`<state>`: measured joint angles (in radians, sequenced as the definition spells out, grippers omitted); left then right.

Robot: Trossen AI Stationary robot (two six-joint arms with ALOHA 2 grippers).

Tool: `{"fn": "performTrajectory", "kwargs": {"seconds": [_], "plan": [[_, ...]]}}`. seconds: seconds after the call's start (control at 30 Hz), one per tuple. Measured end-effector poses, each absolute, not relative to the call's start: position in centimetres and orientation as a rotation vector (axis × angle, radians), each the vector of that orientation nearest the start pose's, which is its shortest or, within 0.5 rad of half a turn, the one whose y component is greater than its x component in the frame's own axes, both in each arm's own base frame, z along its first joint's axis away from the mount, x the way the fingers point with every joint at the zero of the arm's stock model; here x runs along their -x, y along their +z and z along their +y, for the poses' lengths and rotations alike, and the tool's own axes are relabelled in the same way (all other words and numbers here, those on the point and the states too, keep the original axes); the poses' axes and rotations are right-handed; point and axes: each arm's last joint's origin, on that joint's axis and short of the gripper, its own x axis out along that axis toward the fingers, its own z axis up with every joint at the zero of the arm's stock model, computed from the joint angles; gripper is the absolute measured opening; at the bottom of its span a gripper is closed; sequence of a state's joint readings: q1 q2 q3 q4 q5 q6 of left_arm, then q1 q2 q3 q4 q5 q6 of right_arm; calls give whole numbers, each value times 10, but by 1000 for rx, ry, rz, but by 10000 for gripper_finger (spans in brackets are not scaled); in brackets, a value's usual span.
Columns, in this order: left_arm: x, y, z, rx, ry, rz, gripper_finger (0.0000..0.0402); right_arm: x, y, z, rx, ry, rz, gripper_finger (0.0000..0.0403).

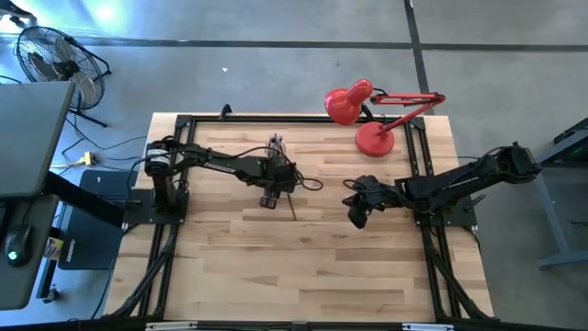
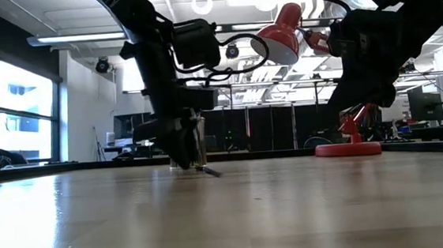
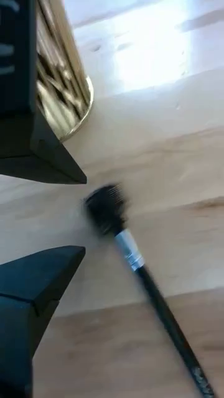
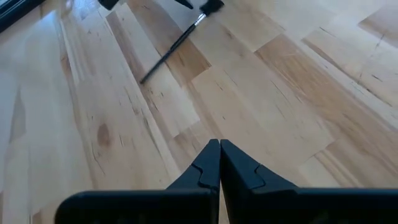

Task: Put items in baskets/containers
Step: Put the lash brush into the wire organizer

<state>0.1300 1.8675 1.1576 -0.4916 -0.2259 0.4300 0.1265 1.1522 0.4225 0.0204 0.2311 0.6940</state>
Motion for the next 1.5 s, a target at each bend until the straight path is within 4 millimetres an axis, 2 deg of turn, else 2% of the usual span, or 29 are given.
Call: {"fn": "performTrajectory", "kwargs": {"seconds": [0.17, 0.37, 0.63, 0.83, 0.93, 1.13, 1.23, 1.33, 1.5], "plan": [[-354, 143, 53, -439, 57, 1285, 168, -207, 164, 20, -543, -337, 626, 0], [-355, 142, 50, -431, 59, 1278, 168, -208, 164, 20, -547, -337, 622, 0], [-369, 162, 34, -325, 93, 1270, 168, -208, 164, 20, -562, -344, 619, 0], [-376, 187, 34, -48, 284, 1252, 168, -208, 164, 19, -559, -354, 614, 0], [-376, 203, 38, 150, 426, 1217, 168, -208, 164, 19, -557, -354, 614, 0], [-384, 211, 47, 593, 569, 1084, 168, -208, 164, 19, -559, -354, 614, 0], [-384, 209, 51, 679, 627, 1065, 168, -208, 164, 19, -563, -346, 617, 0], [-387, 196, 55, 740, 689, 1077, 168, -208, 164, 19, -573, -348, 617, 0], [-391, 177, 55, 799, 664, 1145, 168, -208, 164, 19, -575, -344, 618, 0]]}}
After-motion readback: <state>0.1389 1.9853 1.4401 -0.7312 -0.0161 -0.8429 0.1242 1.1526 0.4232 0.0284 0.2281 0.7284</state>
